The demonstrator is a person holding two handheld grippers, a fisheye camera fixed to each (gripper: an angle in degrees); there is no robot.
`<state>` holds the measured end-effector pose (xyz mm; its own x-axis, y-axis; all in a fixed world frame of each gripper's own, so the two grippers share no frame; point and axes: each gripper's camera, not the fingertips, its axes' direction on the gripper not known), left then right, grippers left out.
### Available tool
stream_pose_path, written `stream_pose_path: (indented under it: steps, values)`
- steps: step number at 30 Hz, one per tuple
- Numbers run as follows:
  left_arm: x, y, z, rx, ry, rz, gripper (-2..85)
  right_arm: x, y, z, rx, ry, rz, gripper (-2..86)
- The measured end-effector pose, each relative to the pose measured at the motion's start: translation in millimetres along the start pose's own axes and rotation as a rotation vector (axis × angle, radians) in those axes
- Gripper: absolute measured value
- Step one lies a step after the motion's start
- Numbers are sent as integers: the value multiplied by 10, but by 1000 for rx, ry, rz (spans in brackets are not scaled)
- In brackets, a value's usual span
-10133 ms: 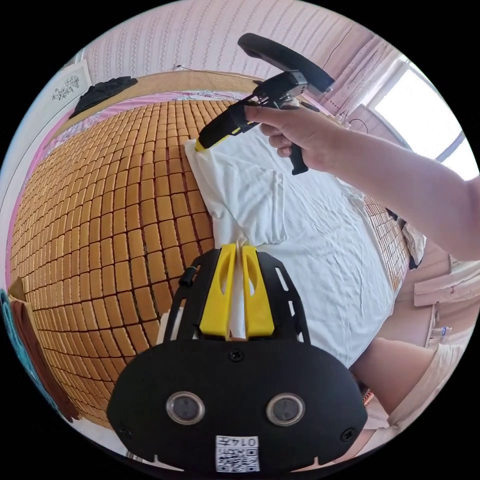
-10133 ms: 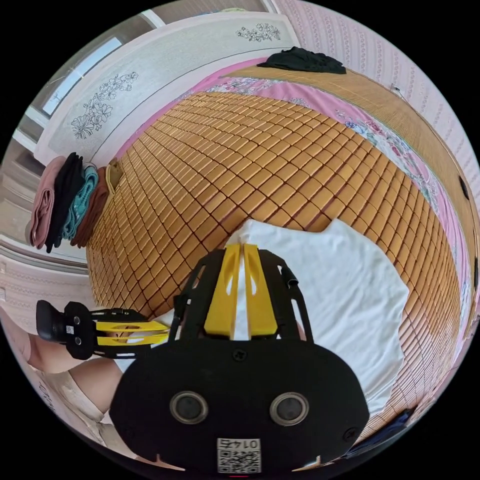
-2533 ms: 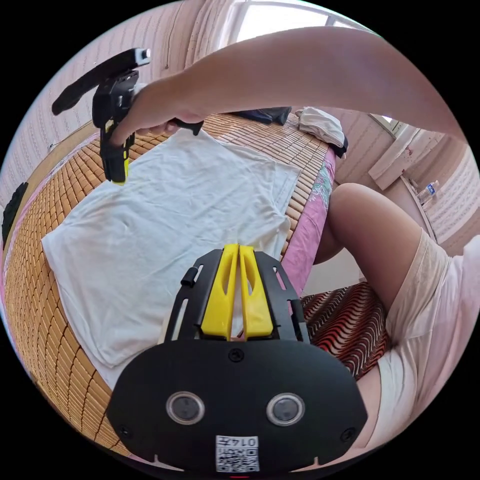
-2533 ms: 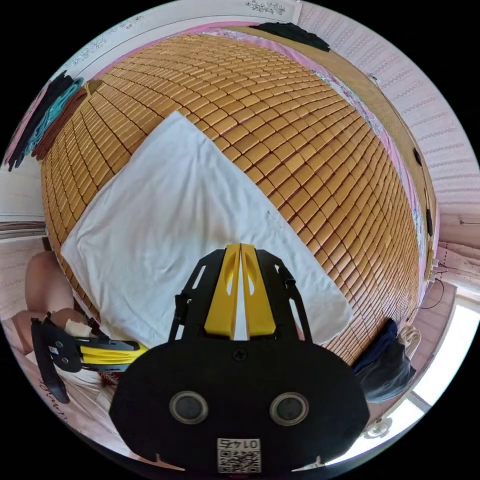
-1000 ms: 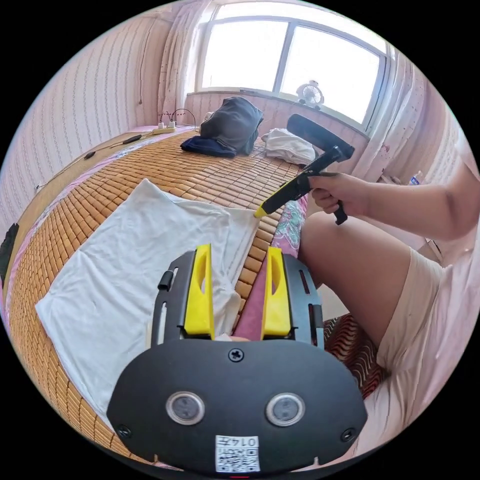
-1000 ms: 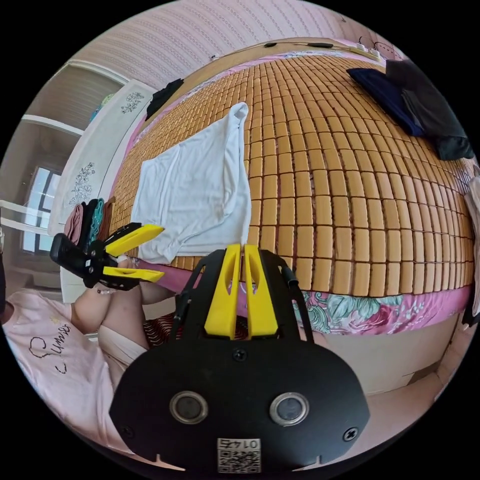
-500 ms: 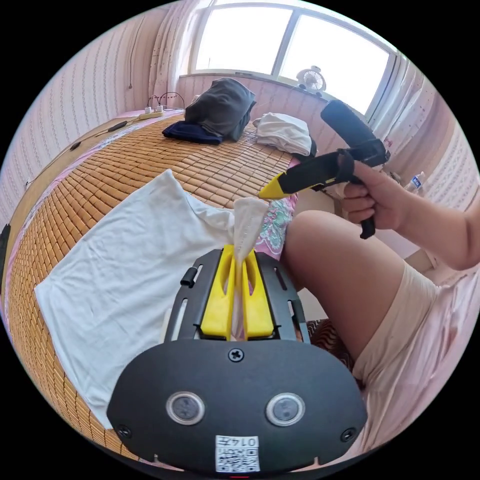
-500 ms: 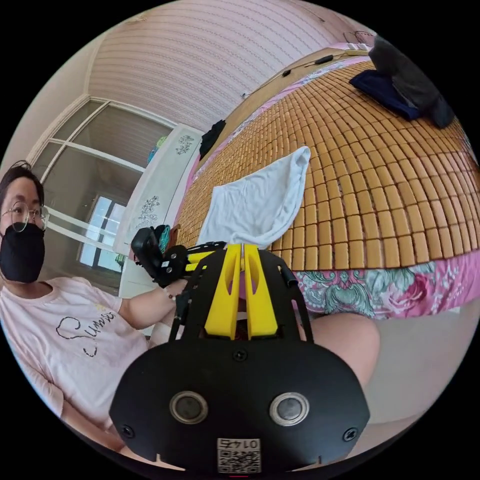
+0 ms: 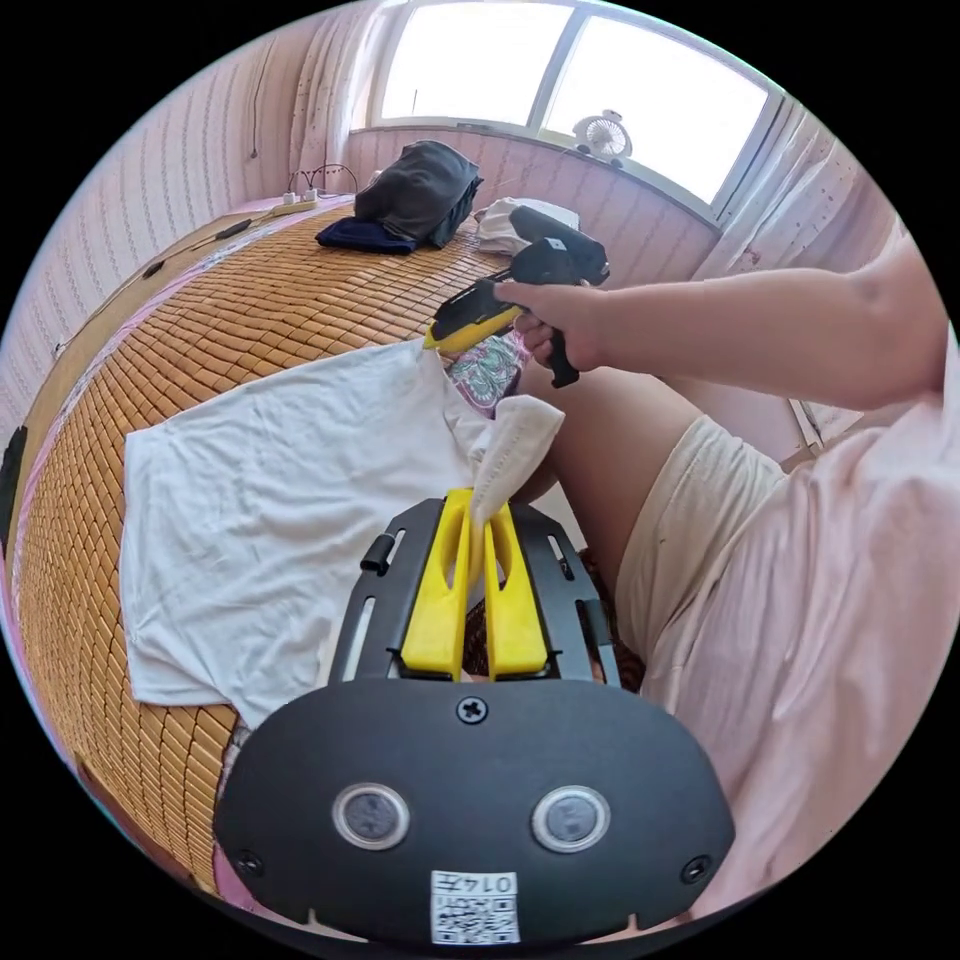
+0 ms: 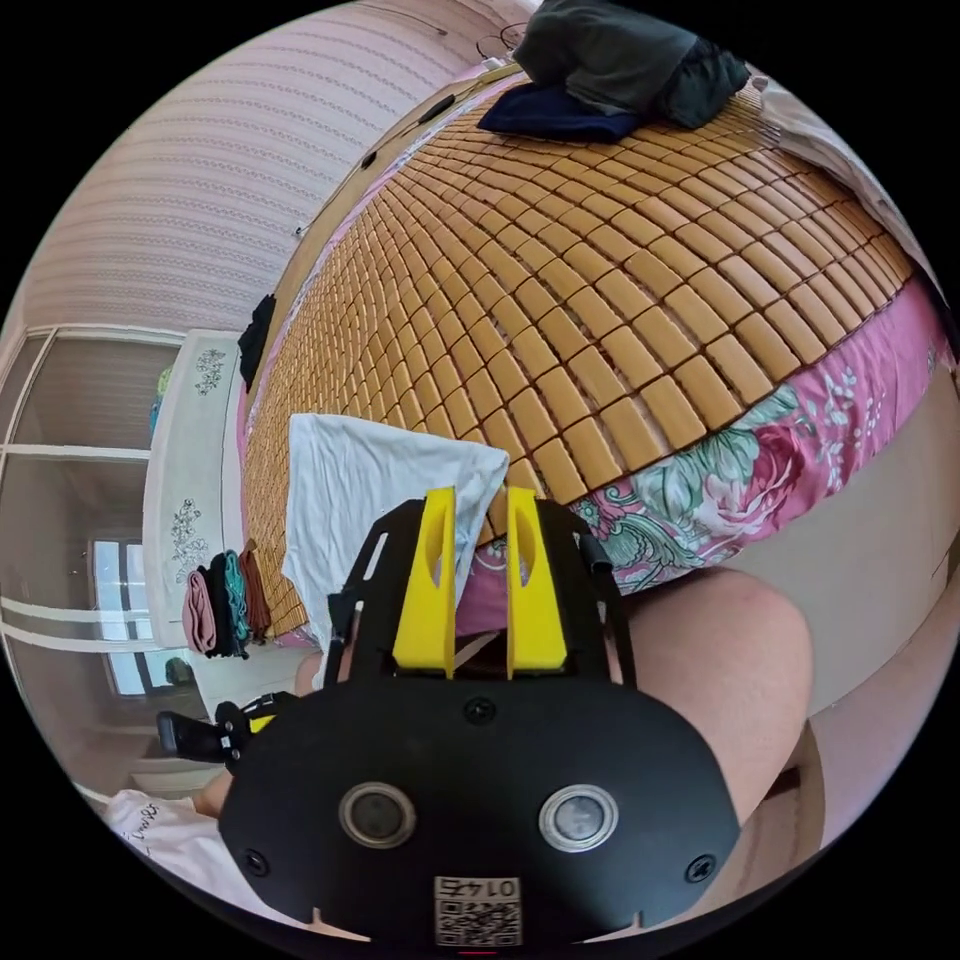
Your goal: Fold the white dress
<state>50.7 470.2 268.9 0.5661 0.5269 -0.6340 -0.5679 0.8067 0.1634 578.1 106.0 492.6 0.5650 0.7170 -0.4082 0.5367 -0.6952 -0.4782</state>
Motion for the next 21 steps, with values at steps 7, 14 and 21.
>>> stream_pose_path:
  steps: [7, 14, 21]
  values:
    - [-142, 161, -480, 118, 14, -94, -9, -117, -18, -439, 22, -94, -69, 11]
    - [-383, 498, -1034, 339, 29, -277, -9, -904, -198, -1037, 65, -46, -308, 6]
    - [-1127, 973, -1380, 412, -121, -577, -9, -2436, -758, -345, -94, 28, -586, 6]
